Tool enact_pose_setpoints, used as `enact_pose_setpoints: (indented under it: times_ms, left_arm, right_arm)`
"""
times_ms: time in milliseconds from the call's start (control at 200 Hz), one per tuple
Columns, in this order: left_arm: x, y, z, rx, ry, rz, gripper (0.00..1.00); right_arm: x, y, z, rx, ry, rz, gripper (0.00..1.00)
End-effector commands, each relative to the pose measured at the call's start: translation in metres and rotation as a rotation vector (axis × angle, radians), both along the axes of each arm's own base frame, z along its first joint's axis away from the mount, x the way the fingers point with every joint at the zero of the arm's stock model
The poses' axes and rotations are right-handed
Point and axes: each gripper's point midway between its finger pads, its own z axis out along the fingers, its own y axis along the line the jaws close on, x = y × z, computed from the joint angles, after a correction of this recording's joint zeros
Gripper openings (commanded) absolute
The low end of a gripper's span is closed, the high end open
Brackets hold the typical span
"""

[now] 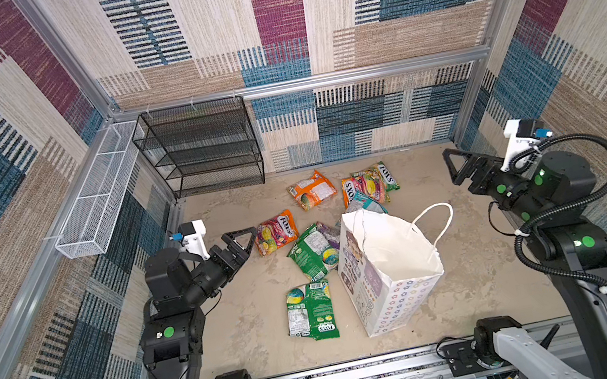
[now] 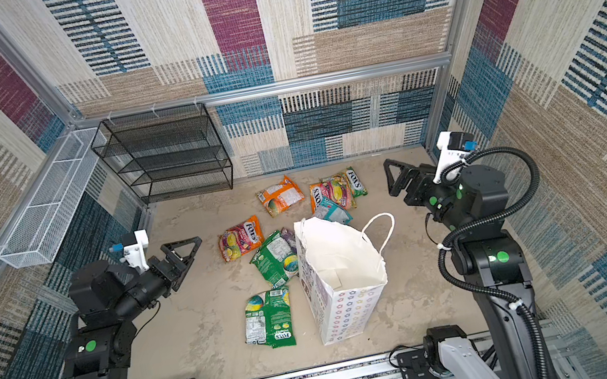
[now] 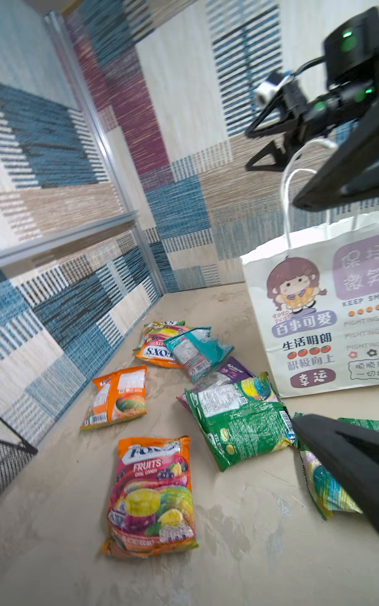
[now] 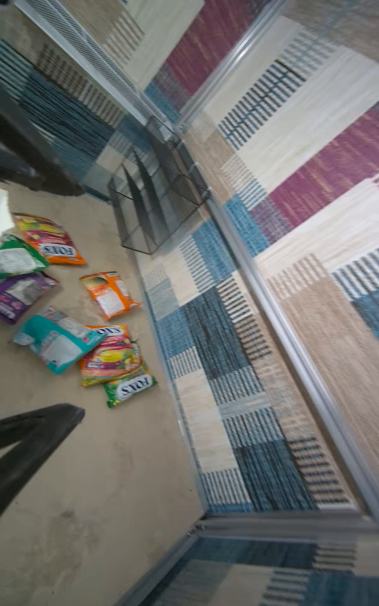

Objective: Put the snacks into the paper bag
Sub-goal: 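Raise both arms and move the right gripper toward the paper bag's handle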

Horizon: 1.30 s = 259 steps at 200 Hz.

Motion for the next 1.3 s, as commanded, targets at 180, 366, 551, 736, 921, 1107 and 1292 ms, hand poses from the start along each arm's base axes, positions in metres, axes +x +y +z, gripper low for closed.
enact_pose_setpoints:
  times_ms: [180, 366, 551, 736, 921, 1107, 1292]
  left_arm:
    - [-0.035, -0.011, -0.027, 0.158, 0.024, -0.157, 1.00]
    - [-0.038, -0.012, -0.041, 0.184, 0.036, -0.176, 0.99]
    - [-0.042, -0.011, -0.048, 0.214, 0.012, -0.175, 1.00]
    - [-0.042, -0.008, -0.057, 0.221, 0.018, -0.155, 1.00]
    - [-0.041, -0.002, -0.061, 0.245, 0.022, -0.117, 0.99]
    - [-0.041, 0.001, -0.060, 0.258, 0.033, -0.102, 0.99]
    - [-0.045, 0.001, -0.060, 0.255, 0.035, -0.098, 0.99]
  right_arm:
    - [-0.037, 0.050, -0.037, -0.041, 0.210, 0.270, 1.00]
    - [-0.052, 0.052, -0.064, -0.055, 0.312, 0.284, 1.00]
    - [-0.064, 0.065, -0.093, -0.060, 0.401, 0.345, 0.93]
    - [-0.067, 0.080, -0.119, -0.088, 0.483, 0.377, 0.81]
    - [-0.067, 0.095, -0.145, -0.175, 0.563, 0.368, 0.64]
    - [-0.063, 0.101, -0.159, -0.231, 0.609, 0.346, 0.44]
    - [-0.057, 0.091, -0.160, -0.278, 0.616, 0.272, 0.21]
